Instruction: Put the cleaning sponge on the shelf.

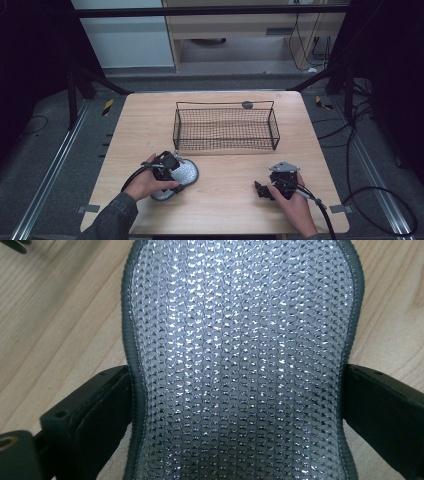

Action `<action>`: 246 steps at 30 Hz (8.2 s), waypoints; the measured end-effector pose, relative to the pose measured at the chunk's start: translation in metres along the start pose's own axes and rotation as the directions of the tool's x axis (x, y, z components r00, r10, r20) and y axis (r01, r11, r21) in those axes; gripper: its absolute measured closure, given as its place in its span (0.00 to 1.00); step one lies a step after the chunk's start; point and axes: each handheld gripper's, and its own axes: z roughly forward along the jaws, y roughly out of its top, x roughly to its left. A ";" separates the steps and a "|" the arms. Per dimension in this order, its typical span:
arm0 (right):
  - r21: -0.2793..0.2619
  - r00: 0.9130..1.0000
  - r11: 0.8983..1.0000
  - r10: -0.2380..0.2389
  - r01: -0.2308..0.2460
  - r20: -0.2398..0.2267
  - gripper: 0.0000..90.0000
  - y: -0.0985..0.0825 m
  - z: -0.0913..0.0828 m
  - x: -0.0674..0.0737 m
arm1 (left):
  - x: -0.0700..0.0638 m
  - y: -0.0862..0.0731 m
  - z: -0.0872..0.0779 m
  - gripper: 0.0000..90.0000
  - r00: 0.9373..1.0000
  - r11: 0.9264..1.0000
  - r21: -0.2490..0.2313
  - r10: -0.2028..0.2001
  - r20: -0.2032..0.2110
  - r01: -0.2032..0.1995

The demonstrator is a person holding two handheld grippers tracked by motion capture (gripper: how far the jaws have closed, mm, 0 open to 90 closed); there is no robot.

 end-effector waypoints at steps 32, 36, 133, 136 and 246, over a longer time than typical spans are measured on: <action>-0.007 1.000 1.000 -0.006 0.006 0.001 0.00 -0.001 0.000 0.000 | -0.012 0.011 -0.038 0.08 0.977 0.986 -0.091 0.124 -0.174 -0.141; -0.009 1.000 1.000 -0.007 0.007 0.001 0.00 -0.001 0.000 0.001 | -0.015 0.013 -0.043 0.08 0.967 0.981 -0.091 0.150 -0.205 -0.171; -0.006 1.000 1.000 -0.003 0.003 0.004 0.01 0.000 0.001 0.002 | 0.017 0.137 -0.075 0.09 0.862 0.910 -0.093 0.345 -0.370 -0.405; -0.006 1.000 1.000 -0.002 0.002 0.004 0.01 -0.001 0.000 0.002 | 0.016 0.140 -0.078 0.09 0.857 0.908 -0.095 0.347 -0.380 -0.409; -0.007 1.000 1.000 -0.010 0.010 0.001 0.01 -0.003 -0.002 0.003 | 0.039 0.164 -0.049 0.08 0.853 0.903 -0.089 0.359 -0.378 -0.420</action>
